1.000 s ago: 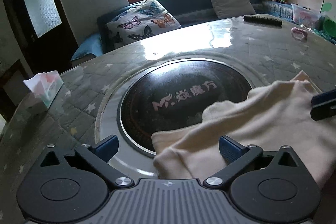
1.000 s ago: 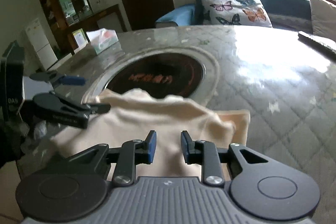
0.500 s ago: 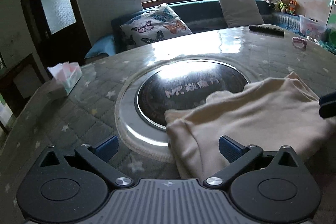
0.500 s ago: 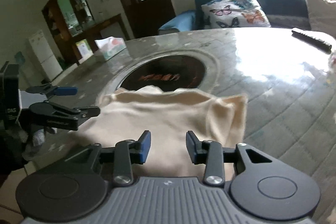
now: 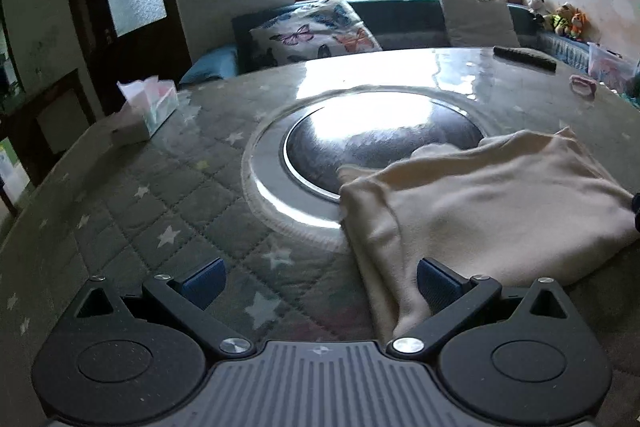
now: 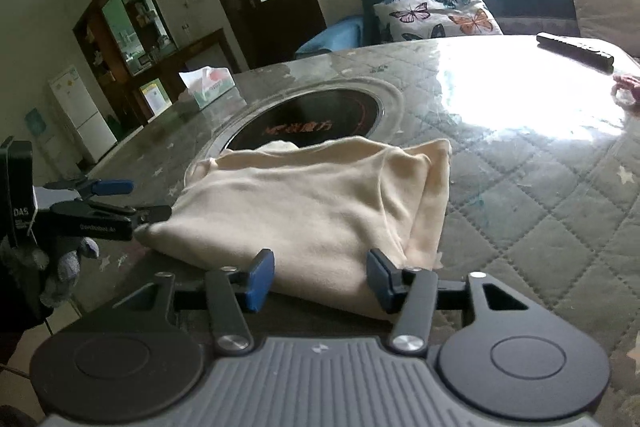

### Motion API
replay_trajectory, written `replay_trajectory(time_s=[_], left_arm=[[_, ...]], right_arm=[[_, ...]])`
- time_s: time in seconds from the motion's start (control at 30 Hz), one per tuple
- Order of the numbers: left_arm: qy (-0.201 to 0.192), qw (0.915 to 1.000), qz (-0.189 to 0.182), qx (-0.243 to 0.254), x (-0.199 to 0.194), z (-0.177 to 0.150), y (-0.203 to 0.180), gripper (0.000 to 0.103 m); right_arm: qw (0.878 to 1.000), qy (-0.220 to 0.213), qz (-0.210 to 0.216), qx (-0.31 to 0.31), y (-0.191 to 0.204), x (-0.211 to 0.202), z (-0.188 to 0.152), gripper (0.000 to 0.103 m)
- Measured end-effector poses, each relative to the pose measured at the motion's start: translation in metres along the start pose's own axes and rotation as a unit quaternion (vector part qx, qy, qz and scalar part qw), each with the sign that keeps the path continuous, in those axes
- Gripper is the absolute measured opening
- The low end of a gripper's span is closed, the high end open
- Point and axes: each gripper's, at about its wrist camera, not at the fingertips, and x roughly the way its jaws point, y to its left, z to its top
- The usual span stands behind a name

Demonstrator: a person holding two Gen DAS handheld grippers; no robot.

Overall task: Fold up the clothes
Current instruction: 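Grasp the folded sweatshirt edge with the right gripper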

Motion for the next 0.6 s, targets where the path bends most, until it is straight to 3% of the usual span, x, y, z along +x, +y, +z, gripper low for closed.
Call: replay_trajectory(time_s=[0.2, 0.5, 0.6], left_arm=[[0.000, 0.9999, -0.001, -0.013, -0.004, 0.000, 0.005, 0.103], [0.009, 0.9997, 0.006, -0.020, 0.008, 0.003, 0.005, 0.103], [0.013, 0.9996, 0.008, -0.024, 0.010, 0.000, 0.009, 0.103]], right_arm=[[1.000, 0.004, -0.002, -0.008, 0.005, 0.000, 0.002, 0.052], [0.997, 0.000, 0.045, -0.059, 0.045, 0.019, 0.023, 0.052], [0.996, 0.005, 0.041, -0.072, 0.053, 0.027, 0.025, 0.052]])
